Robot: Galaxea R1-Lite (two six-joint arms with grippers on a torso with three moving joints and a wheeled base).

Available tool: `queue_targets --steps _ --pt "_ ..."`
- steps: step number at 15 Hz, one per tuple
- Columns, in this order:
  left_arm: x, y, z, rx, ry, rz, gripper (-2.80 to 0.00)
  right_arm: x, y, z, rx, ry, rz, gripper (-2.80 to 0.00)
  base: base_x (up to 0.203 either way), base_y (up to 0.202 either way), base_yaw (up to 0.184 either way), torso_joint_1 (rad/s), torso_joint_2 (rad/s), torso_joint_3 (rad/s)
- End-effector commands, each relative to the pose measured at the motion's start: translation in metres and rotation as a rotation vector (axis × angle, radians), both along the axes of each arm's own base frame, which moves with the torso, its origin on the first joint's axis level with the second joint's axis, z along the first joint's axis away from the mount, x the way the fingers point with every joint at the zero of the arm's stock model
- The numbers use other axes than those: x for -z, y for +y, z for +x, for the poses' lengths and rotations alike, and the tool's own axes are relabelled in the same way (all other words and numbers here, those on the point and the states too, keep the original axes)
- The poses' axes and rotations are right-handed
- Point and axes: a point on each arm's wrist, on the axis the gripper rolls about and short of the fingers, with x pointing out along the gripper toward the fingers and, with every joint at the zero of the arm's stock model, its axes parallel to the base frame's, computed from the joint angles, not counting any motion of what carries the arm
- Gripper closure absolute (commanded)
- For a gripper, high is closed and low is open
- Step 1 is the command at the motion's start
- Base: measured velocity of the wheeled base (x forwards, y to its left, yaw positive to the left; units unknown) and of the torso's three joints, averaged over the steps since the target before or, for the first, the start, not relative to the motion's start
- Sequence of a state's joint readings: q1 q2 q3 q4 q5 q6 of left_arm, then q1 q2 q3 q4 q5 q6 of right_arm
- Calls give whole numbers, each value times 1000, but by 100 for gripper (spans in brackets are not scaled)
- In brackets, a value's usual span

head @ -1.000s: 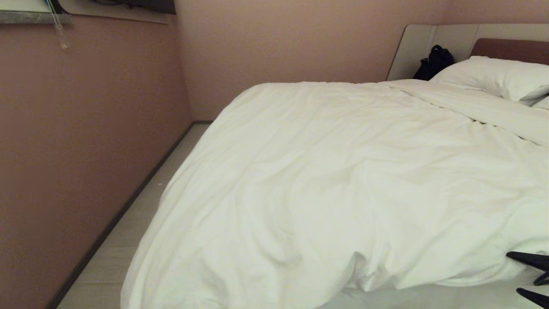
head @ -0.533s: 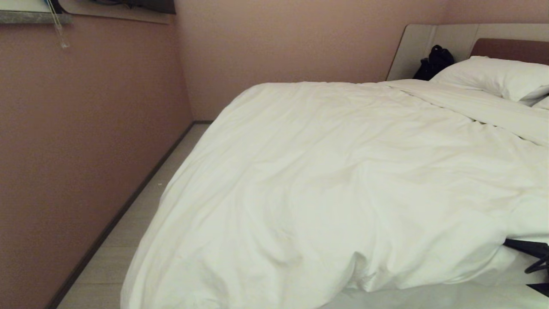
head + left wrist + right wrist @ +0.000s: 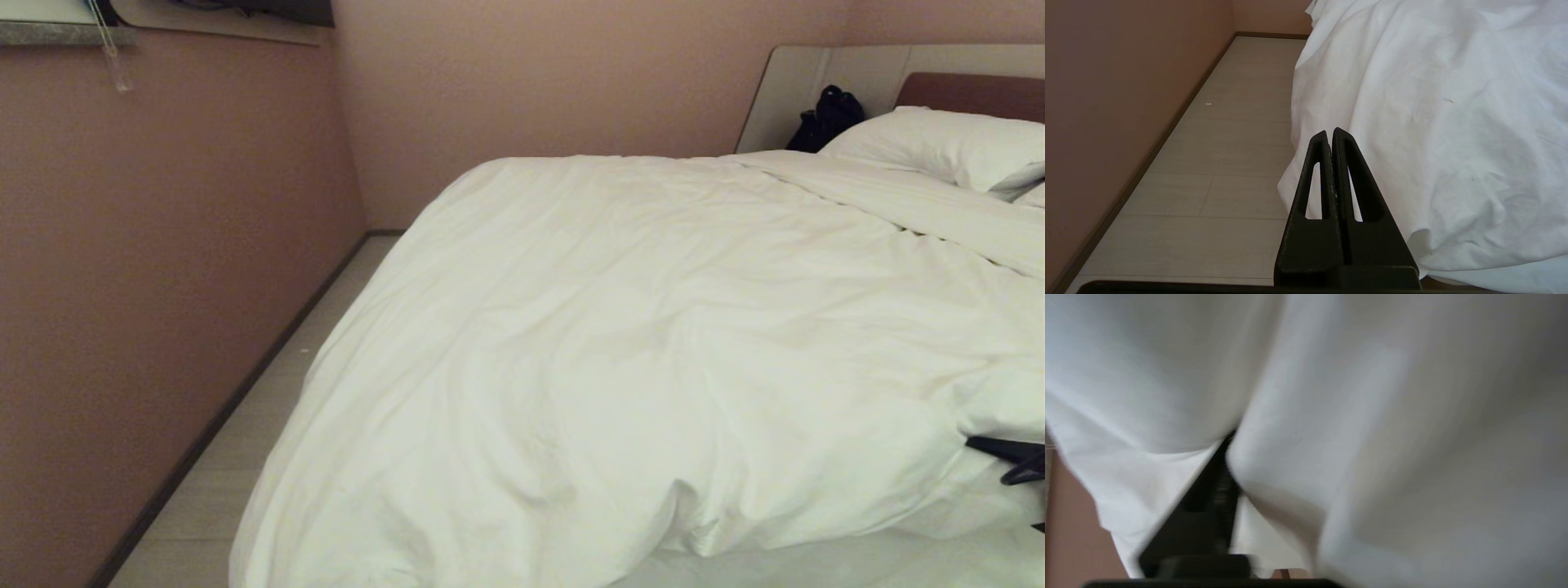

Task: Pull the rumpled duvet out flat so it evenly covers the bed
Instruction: Flatten the corners of the folded blanket

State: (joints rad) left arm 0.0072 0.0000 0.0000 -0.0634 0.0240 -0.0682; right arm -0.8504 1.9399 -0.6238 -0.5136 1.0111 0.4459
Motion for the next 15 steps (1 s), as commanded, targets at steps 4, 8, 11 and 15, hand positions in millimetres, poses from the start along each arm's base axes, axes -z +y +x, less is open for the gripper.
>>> queue_targets --steps 4,8,11,15 --pt "0 0 0 -1 -1 -1 0 -32 10 -8 9 -63 -36 0 0 0 0 0 0 0" --pt "0 0 0 -1 -1 -1 0 -82 22 -19 51 -154 -47 0 0 0 0 0 0 0" --pt "0 0 0 -1 -1 -1 0 -137 38 -33 78 -239 -59 0 0 0 0 0 0 0" --pt "0 0 0 -1 -1 -1 0 -172 66 -57 97 -177 22 0 0 0 0 0 0 0"
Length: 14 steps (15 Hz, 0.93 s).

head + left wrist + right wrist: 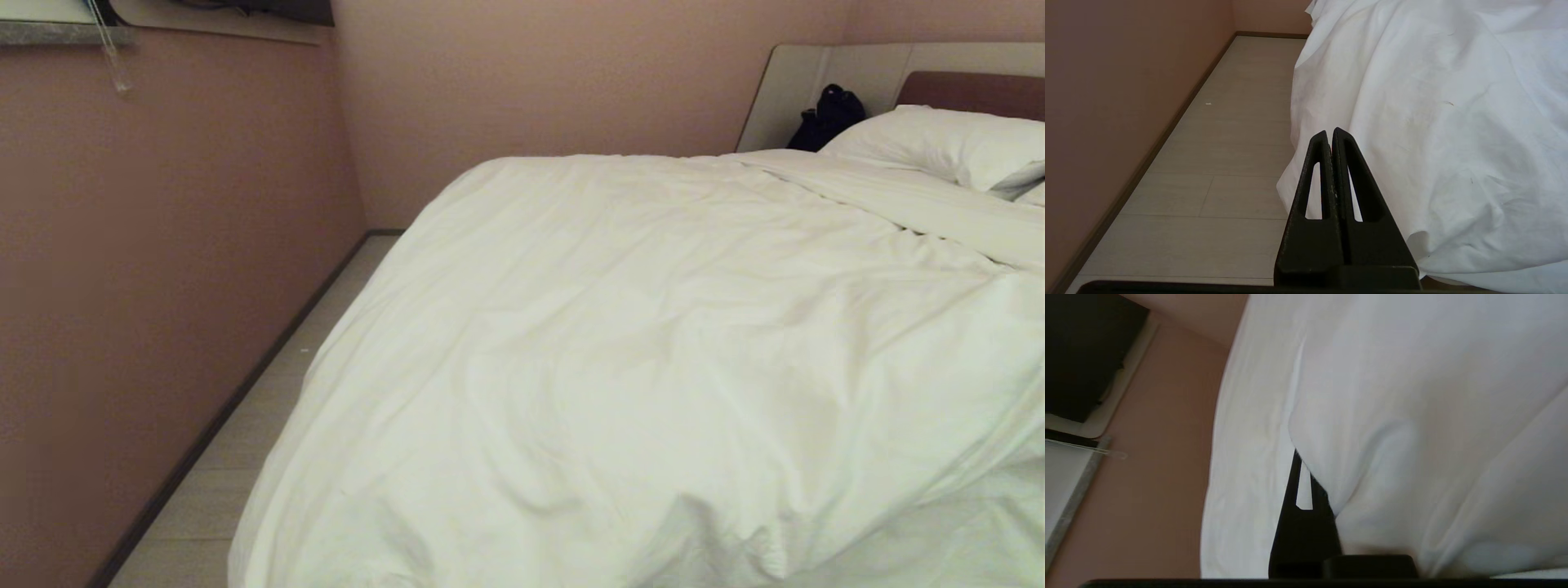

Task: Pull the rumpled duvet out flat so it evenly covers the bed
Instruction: Flatten the corners of the folded blanket

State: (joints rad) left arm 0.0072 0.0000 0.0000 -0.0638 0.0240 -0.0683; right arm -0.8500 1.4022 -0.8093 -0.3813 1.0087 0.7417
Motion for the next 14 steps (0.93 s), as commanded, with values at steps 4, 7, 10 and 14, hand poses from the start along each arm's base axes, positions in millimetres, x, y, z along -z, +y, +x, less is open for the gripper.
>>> queue_targets --steps 4,7,10,14 --pt "0 0 0 -1 -1 -1 0 14 46 -42 57 284 223 0 0 0 0 0 0 0" --pt "0 0 0 -1 -1 -1 0 50 53 -54 216 488 94 0 0 0 0 0 0 0" --pt "0 0 0 -1 -1 -1 0 72 52 -56 269 615 78 0 0 0 0 0 0 0" --pt "0 0 0 -1 -1 -1 0 96 44 -54 324 789 4 0 0 0 0 0 0 0"
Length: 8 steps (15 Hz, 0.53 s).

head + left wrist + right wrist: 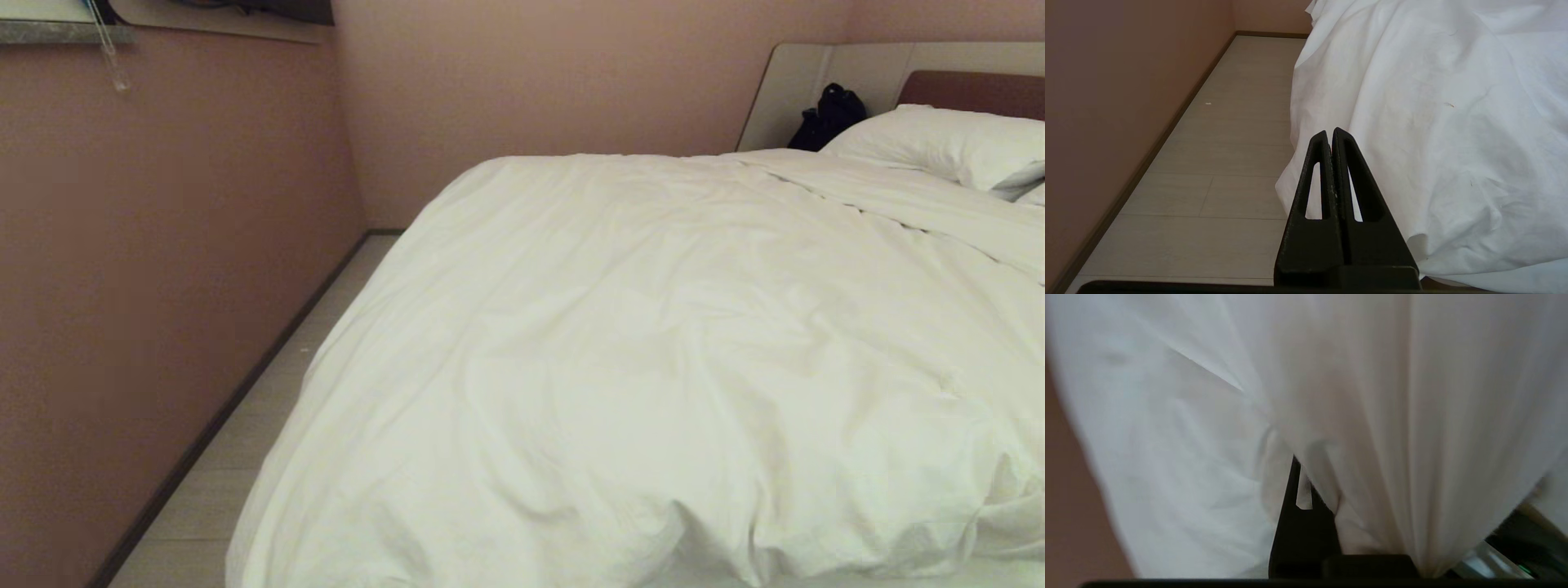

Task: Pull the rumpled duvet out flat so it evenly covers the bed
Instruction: Flatten the corners of the folded blanket

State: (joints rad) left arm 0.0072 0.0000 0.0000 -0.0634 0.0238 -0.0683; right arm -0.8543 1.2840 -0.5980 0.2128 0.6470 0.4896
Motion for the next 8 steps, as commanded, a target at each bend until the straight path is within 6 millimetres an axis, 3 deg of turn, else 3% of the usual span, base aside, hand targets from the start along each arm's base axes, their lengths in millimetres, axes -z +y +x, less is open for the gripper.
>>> queue_targets --steps 1,7,8 --pt "0 0 0 -1 -1 -1 0 20 -6 -1 38 260 -117 0 0 0 0 0 0 0" --pt "0 0 0 -1 -1 -1 0 45 -19 10 -4 375 -57 0 0 0 0 0 0 0" --pt "0 0 0 -1 -1 -1 0 49 -21 11 -5 394 -53 -58 0 0 0 0 0 0"
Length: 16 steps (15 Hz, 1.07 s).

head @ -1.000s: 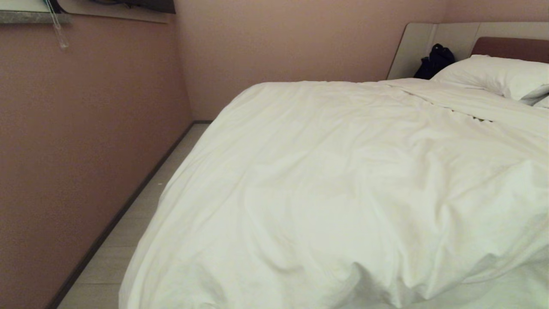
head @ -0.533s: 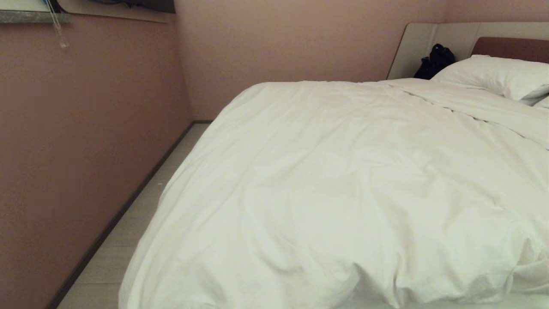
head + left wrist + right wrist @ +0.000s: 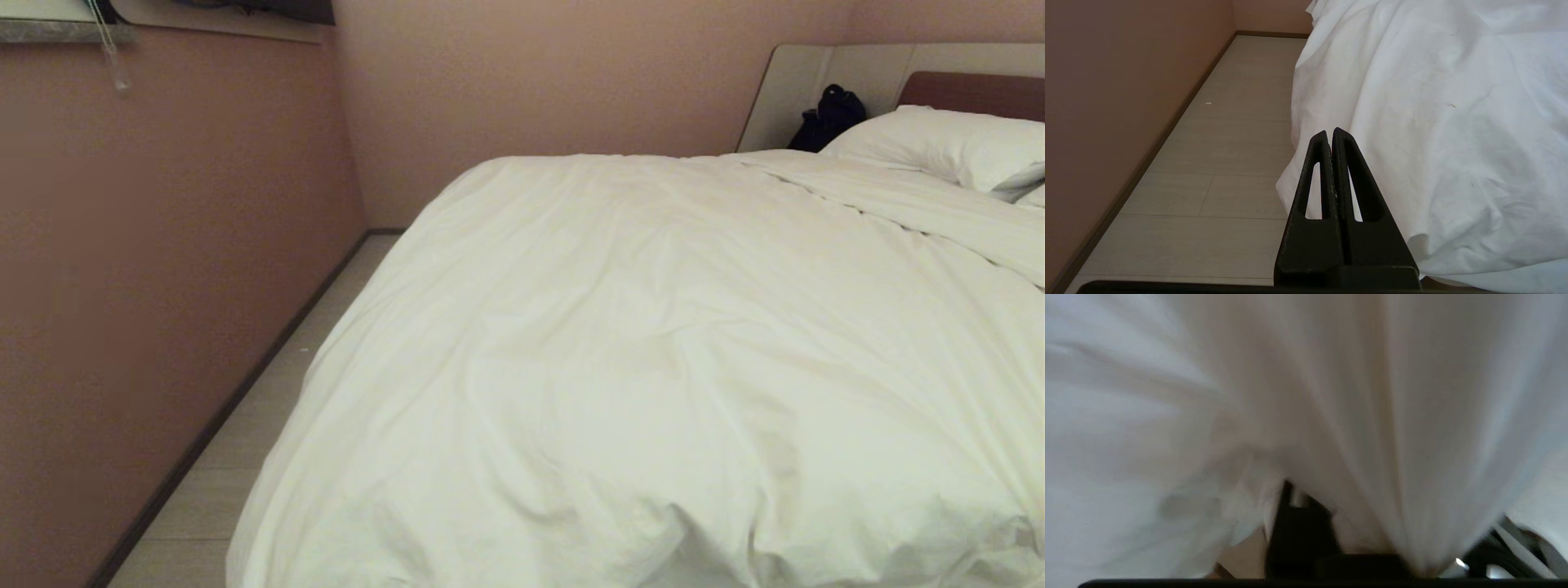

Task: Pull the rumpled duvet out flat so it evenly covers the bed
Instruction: Flatten the corners of the folded blanket

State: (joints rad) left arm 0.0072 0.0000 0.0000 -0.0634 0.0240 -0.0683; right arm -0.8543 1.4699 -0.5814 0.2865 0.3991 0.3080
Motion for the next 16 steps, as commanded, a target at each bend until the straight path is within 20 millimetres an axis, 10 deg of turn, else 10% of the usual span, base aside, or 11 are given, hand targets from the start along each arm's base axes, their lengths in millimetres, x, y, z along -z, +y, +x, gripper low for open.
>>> queue_targets --steps 1,8,16 --pt "0 0 0 -1 -1 -1 0 8 -5 3 2 56 -1 -280 0 0 0 0 0 0" --pt "0 0 0 -1 -1 -1 0 -4 2 -3 -2 18 -36 -280 0 0 0 0 0 0" --pt "0 0 0 -1 -1 -1 0 -97 54 -42 -69 -173 -75 -280 0 0 0 0 0 0"
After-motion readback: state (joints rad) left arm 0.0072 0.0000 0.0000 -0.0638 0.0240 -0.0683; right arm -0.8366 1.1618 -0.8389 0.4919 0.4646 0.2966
